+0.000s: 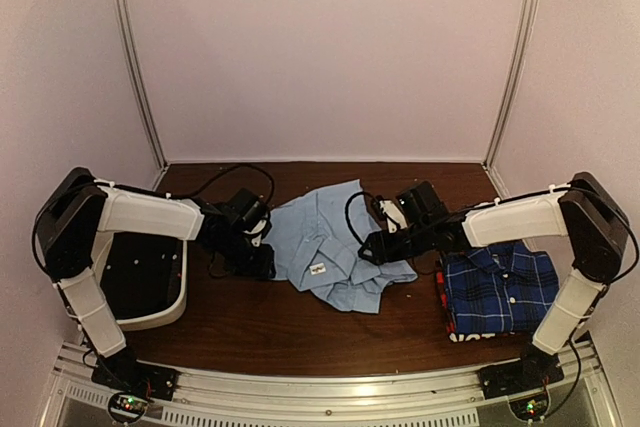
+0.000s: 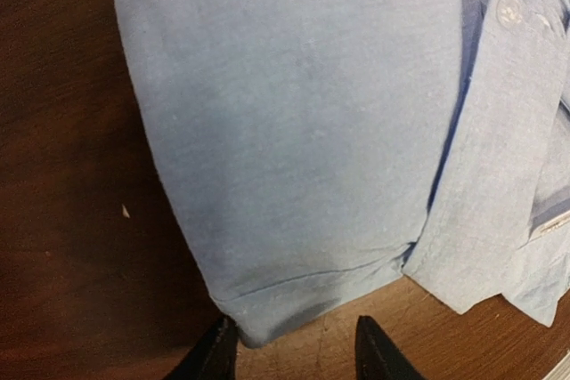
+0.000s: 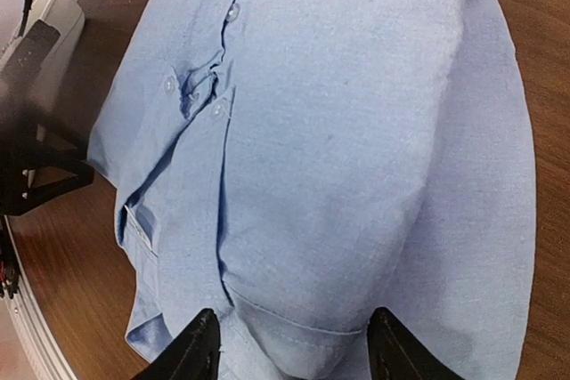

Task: Fold and stack the long sleeve shirts
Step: Pick up the crumpled shirt from the center of the board.

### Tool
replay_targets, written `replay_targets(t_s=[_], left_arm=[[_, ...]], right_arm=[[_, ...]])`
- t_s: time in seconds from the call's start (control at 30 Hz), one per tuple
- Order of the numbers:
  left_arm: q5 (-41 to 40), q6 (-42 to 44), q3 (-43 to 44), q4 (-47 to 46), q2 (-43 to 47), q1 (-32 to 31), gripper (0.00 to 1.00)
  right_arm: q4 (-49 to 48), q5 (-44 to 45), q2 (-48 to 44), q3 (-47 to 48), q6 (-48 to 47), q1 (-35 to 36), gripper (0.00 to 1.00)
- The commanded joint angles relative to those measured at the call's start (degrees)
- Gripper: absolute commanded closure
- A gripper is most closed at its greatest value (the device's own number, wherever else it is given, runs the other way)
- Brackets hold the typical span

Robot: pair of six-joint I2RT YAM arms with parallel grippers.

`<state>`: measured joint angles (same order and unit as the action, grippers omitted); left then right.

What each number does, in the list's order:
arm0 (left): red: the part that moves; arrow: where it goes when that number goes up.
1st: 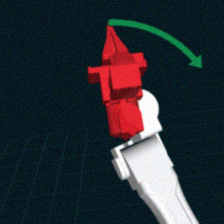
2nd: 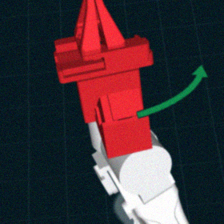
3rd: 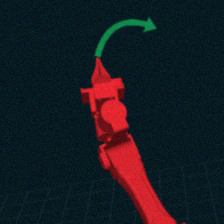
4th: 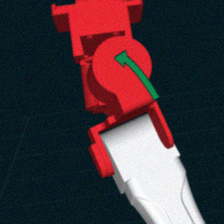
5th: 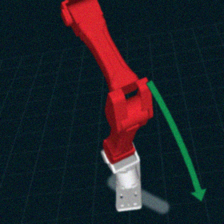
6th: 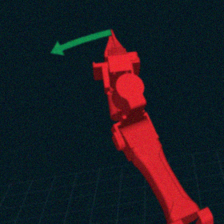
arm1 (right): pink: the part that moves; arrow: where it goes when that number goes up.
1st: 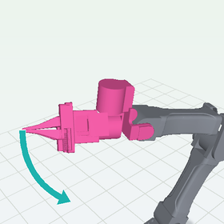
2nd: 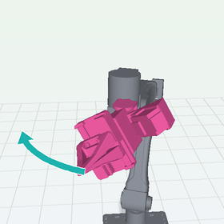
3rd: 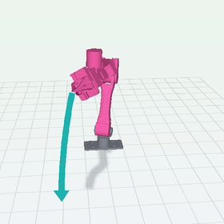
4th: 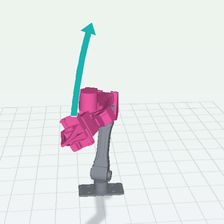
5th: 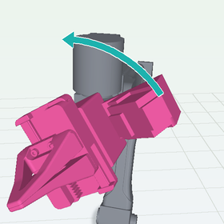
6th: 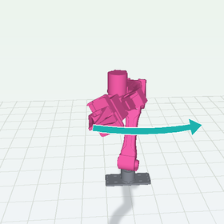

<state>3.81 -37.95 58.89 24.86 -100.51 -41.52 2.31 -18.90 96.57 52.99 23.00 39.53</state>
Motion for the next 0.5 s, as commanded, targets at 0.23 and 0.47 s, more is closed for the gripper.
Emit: replay_targets(t_s=[0.23,0.47], left_arm=[[3.70,2.81,3.20,-4.76,0.30,-0.05,1.00],[11.74,8.77,6.21,-4.12,8.51,-0.23,1.00]], right_arm=[[-2.15,-1.62,0.62,2.49,2.26,0.40,0.84],[-0.40,-4.41,-3.84,4.53,1.05,0.47,1.00]])
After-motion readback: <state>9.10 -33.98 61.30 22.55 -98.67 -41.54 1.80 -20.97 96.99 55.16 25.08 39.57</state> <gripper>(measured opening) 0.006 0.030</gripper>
